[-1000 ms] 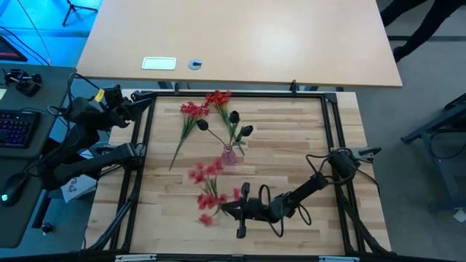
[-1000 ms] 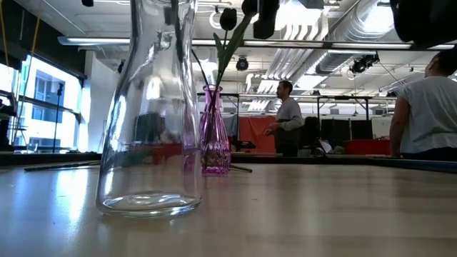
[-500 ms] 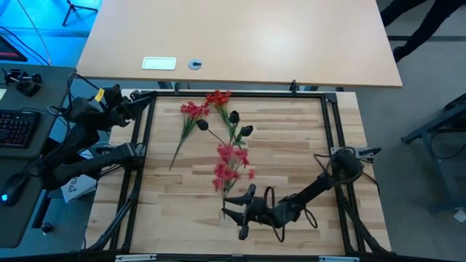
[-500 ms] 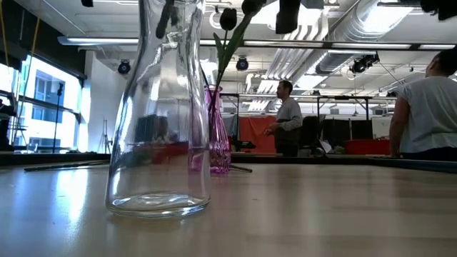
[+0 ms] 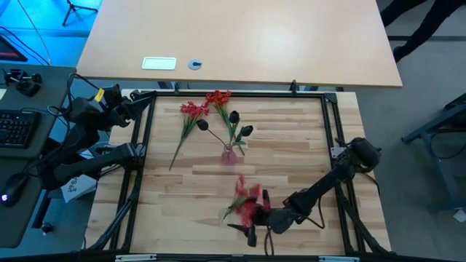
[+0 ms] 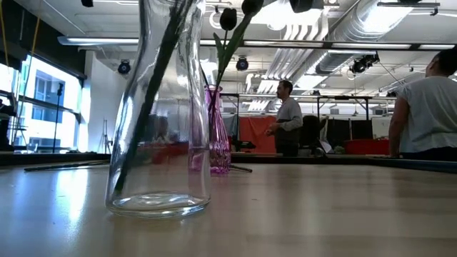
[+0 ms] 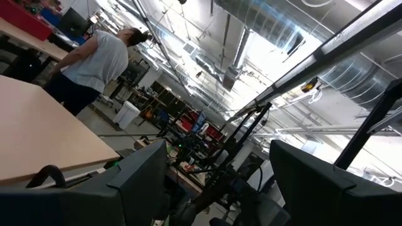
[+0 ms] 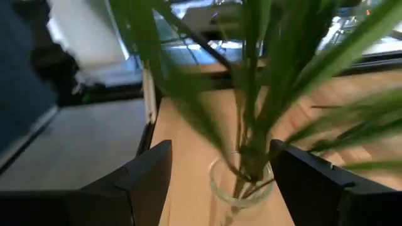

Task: Sort flowers into vase by color
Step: Put the left red flowers into the transparent vase

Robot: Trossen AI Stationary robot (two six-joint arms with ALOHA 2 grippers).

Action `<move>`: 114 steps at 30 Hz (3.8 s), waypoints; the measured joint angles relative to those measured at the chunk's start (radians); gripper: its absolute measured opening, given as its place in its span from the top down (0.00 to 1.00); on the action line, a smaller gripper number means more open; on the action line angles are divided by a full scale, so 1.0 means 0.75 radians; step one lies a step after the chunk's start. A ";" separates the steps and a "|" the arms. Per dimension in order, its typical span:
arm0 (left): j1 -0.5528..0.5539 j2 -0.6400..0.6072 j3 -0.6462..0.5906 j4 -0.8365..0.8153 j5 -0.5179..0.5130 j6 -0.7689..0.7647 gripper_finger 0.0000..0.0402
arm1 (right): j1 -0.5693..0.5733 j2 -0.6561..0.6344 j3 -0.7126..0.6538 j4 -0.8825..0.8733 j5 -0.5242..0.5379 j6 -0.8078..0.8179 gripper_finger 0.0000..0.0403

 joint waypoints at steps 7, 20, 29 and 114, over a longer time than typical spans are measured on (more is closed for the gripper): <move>0.000 0.000 0.000 0.000 0.000 0.000 0.33 | -0.039 0.000 0.099 -0.246 -0.149 -0.069 0.39; 0.000 0.000 0.000 0.000 -0.030 0.080 0.33 | -0.025 -0.107 0.317 -0.967 -0.148 0.030 0.39; 0.000 0.000 0.000 0.001 -0.036 0.105 0.33 | 0.004 -0.383 0.331 -1.393 -0.153 0.276 0.39; -0.132 0.530 -0.140 -1.272 -0.317 -0.103 0.33 | 0.221 -0.706 0.315 -2.682 0.104 1.851 0.39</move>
